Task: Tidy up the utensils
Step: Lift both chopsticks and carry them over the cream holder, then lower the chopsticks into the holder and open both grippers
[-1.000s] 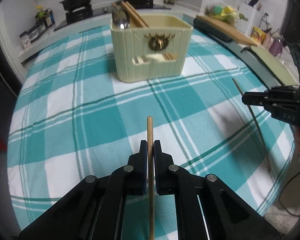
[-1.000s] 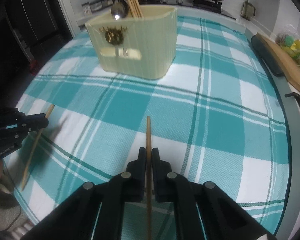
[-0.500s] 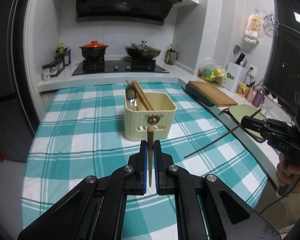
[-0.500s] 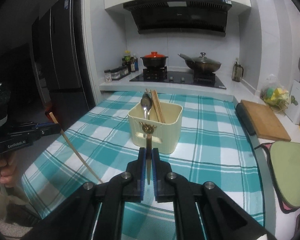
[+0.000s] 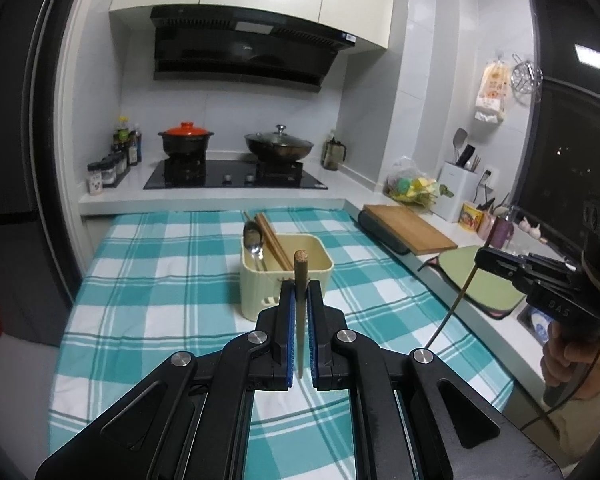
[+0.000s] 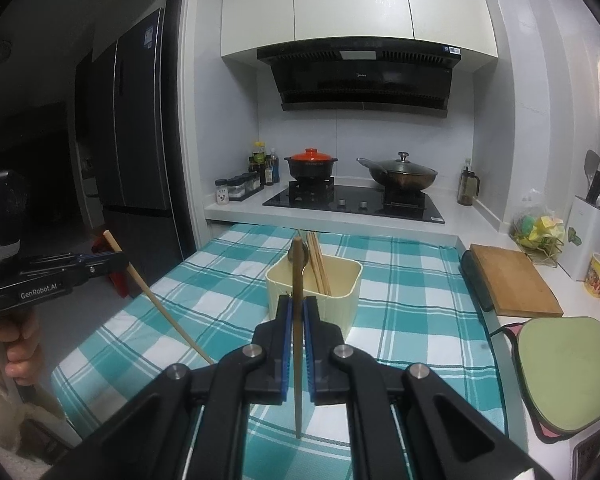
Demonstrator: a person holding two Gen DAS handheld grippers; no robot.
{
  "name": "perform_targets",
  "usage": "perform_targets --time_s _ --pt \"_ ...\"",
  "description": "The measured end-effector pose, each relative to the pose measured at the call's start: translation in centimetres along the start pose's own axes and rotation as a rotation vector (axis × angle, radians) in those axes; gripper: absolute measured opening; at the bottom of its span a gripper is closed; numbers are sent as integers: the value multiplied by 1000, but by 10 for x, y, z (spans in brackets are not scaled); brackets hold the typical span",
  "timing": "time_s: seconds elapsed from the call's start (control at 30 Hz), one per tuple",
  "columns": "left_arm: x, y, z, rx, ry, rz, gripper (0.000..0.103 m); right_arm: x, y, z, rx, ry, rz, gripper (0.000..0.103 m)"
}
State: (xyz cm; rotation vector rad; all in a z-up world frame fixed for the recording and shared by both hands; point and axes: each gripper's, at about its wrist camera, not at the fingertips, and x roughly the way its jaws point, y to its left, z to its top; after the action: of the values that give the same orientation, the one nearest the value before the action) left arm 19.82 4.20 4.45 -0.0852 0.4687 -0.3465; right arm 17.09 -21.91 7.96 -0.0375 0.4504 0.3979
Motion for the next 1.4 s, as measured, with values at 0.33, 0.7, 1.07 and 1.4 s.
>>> perform_targets --time_s 0.33,0.7,1.07,1.4 --pt "8 4 68 22 -87 0 4 13 -13 50 -16 -38 -8 6" --pt "103 11 139 20 -102 53 4 79 -33 135 -12 -174 -8 6" --pt "252 43 107 -56 216 45 4 213 -65 121 12 3 -8 6" --pt "335 65 89 -140 361 72 8 335 -86 86 75 335 40 7"
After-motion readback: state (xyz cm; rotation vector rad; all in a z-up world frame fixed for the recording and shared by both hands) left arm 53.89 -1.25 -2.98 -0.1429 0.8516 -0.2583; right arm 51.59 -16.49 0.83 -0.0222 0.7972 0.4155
